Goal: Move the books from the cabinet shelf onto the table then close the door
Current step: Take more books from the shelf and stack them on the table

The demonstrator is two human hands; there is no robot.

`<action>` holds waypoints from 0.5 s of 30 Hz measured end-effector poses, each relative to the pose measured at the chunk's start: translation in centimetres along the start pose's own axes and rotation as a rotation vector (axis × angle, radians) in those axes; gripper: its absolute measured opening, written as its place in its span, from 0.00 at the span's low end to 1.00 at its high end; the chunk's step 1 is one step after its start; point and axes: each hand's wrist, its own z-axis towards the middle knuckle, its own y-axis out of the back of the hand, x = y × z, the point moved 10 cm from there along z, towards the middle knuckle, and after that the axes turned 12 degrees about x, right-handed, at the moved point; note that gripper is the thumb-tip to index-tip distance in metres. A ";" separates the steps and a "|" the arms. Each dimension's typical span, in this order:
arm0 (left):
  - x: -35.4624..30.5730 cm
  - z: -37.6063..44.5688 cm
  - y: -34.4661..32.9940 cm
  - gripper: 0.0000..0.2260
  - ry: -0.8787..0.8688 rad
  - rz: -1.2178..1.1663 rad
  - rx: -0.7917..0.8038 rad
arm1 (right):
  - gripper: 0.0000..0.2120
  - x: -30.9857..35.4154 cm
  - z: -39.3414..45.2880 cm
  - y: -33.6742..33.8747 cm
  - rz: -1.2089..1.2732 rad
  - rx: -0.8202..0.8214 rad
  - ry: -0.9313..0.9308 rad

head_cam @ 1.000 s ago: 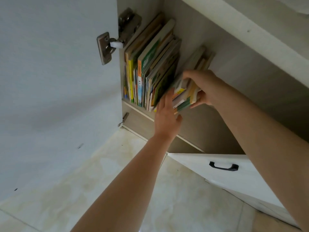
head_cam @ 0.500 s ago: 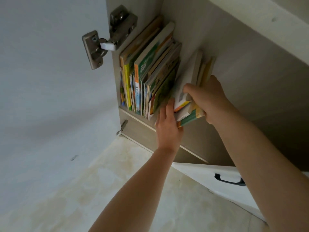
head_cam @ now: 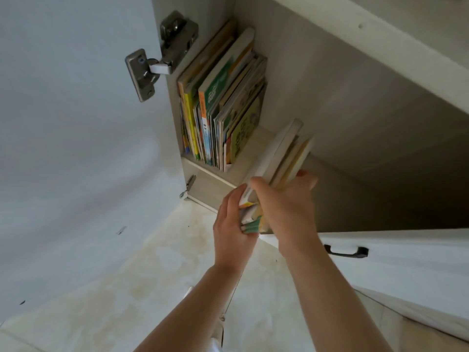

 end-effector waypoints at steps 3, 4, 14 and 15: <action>0.3 0.4 0.5 0.32 -0.029 0.028 0.004 | 0.41 -1.1 -0.6 -0.7 0.153 0.065 -0.001; 0.4 0.6 0.7 0.31 -0.041 0.031 0.018 | 0.40 -1.3 -0.7 -0.7 0.211 0.111 -0.017; 2.1 1.7 2.5 0.24 -0.169 -0.002 0.166 | 0.44 -4.3 7.2 3.3 -0.071 0.475 0.016; 2.0 1.8 2.5 0.24 -0.193 -0.003 0.183 | 0.44 -4.1 7.9 3.2 -0.161 0.506 0.013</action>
